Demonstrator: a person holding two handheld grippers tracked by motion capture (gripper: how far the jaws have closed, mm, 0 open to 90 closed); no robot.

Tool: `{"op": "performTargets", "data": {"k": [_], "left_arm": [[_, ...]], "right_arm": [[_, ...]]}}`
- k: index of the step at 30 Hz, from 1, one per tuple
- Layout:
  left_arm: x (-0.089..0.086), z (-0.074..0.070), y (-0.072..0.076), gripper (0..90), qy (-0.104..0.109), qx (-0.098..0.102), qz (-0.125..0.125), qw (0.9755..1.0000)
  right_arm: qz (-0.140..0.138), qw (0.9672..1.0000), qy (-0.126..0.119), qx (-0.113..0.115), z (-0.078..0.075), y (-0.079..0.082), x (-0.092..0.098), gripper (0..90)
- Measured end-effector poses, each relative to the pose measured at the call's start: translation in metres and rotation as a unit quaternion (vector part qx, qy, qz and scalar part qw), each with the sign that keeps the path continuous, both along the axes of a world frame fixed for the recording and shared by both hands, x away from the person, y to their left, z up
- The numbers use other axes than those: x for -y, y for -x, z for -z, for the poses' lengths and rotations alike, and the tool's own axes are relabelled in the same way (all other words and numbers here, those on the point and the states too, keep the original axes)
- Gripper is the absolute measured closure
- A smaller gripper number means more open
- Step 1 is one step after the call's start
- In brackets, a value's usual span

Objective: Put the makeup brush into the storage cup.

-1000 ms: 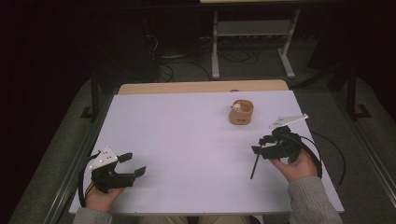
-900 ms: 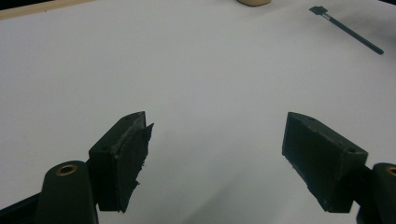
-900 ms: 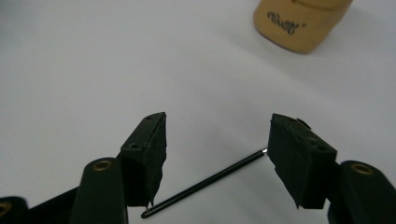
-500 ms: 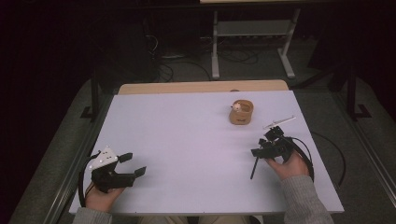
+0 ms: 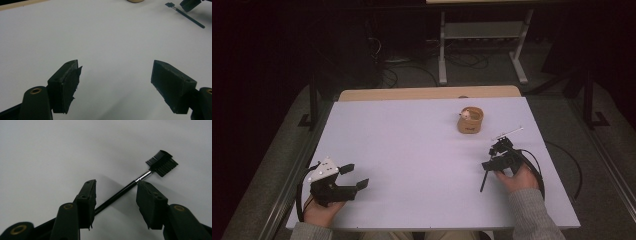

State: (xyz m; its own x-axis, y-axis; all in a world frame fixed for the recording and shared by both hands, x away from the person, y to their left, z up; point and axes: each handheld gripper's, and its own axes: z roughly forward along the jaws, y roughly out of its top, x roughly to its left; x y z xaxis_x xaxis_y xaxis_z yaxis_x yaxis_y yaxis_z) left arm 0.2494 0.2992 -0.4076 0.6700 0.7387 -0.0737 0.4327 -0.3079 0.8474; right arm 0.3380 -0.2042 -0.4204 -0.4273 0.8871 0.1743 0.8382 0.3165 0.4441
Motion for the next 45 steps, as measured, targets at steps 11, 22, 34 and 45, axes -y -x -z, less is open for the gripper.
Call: {"op": "performTargets", "data": {"k": [11, 22, 34, 45], "left_arm": [[-0.001, 0.000, 0.000, 22.4, 0.001, 0.003, 0.000, 1.0000], [0.000, 0.000, -0.001, 22.5, -0.001, 0.005, 0.001, 1.0000], [0.001, 0.000, -0.001, 22.5, -0.002, 0.001, 0.000, 1.0000], [0.002, 0.000, -0.001, 22.6, 0.001, 0.005, 0.001, 1.0000]], "right_arm": [[-0.007, 0.9989, 0.046, -0.002, 0.006, 0.000, -0.013, 57.5], [-0.003, 0.9986, 0.054, -0.001, 0.005, 0.004, -0.014, 70.1], [0.004, 0.9977, 0.066, -0.016, 0.005, 0.002, -0.018, 60.6], [0.007, 0.9967, 0.076, -0.026, 0.004, -0.001, -0.021, 61.1]]}}
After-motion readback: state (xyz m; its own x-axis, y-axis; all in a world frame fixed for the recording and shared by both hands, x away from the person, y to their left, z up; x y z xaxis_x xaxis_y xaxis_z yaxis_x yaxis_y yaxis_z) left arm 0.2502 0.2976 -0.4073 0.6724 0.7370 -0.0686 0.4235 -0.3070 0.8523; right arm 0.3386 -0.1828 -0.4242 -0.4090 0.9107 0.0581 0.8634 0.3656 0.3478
